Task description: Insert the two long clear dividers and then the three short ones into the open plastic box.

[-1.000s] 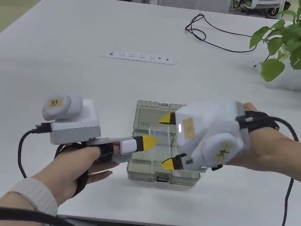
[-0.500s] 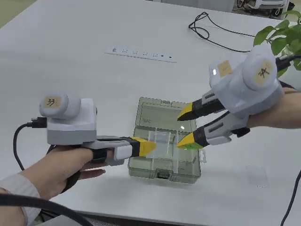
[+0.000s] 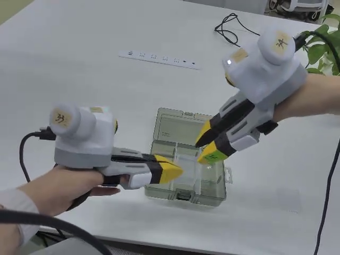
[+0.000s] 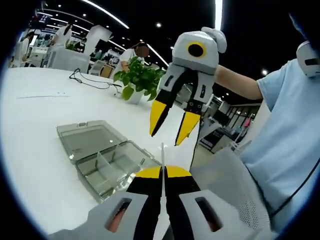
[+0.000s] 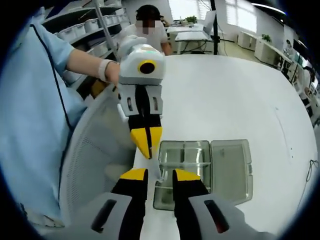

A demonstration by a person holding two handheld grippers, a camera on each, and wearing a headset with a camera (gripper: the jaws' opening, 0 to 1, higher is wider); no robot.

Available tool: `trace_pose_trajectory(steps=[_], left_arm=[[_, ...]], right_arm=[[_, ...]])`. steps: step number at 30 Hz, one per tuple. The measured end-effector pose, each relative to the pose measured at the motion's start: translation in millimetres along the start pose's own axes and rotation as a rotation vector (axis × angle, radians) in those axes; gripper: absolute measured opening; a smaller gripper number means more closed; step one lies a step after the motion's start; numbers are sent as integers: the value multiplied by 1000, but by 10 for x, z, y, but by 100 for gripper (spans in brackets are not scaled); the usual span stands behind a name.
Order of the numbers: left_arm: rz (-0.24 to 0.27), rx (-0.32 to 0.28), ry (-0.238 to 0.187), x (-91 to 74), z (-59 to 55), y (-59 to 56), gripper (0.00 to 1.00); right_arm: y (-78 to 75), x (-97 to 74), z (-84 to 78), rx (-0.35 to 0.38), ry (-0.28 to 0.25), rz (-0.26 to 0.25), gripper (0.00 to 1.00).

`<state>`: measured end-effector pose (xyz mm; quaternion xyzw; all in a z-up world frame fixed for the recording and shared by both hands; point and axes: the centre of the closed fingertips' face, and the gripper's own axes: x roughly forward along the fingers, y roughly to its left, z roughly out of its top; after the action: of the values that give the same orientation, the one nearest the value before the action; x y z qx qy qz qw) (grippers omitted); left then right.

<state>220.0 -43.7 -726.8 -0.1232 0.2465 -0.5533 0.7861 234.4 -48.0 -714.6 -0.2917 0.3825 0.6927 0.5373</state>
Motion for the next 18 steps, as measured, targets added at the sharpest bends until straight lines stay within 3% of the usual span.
trace_pose_trajectory(steps=[2,6,11,18], left_arm=[[-2,23,-1,0,3,-6,0],[-21,49,-11,5,23,-36,0],[-53,72,-12,22,34,-107,0],[-82,80,-9,37,43,-157,0]], right_arm=[[18,11,15,4,7,11,20],[111,45,-18,26,49,93,18],[94,120,-56,30,85,112,14],[209,131,-15,24,99,168,9]])
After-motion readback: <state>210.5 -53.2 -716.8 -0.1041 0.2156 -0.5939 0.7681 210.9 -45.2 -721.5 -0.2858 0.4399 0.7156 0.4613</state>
